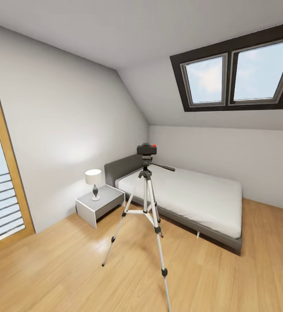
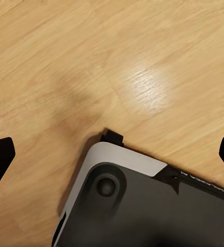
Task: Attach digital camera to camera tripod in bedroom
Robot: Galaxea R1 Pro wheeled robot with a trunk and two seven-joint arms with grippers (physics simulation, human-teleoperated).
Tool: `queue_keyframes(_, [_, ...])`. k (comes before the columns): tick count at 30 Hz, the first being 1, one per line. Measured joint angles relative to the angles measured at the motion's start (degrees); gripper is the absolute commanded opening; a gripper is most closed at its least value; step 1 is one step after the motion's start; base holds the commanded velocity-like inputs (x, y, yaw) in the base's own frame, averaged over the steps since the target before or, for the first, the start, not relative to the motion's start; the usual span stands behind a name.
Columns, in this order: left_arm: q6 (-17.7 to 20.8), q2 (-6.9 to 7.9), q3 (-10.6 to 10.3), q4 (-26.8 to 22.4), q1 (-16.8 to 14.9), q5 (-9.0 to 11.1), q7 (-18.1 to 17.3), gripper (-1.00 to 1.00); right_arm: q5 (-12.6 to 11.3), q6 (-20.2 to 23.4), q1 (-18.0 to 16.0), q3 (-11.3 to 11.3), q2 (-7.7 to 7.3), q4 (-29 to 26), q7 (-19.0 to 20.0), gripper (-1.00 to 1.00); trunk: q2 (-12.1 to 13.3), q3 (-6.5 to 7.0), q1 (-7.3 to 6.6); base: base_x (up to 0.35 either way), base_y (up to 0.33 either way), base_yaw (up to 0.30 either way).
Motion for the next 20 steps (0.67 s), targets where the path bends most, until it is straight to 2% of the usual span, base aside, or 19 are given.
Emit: queue_keyframes(20, [0.0, 0.0, 0.0, 0.0, 0.0, 0.0, 0.0, 1.0, 0.01, -0.11, 0.0, 0.04, -0.17, -0.01, -0.04, 1.0, 0.0, 0.0, 0.0, 0.0, 0.0, 0.0])
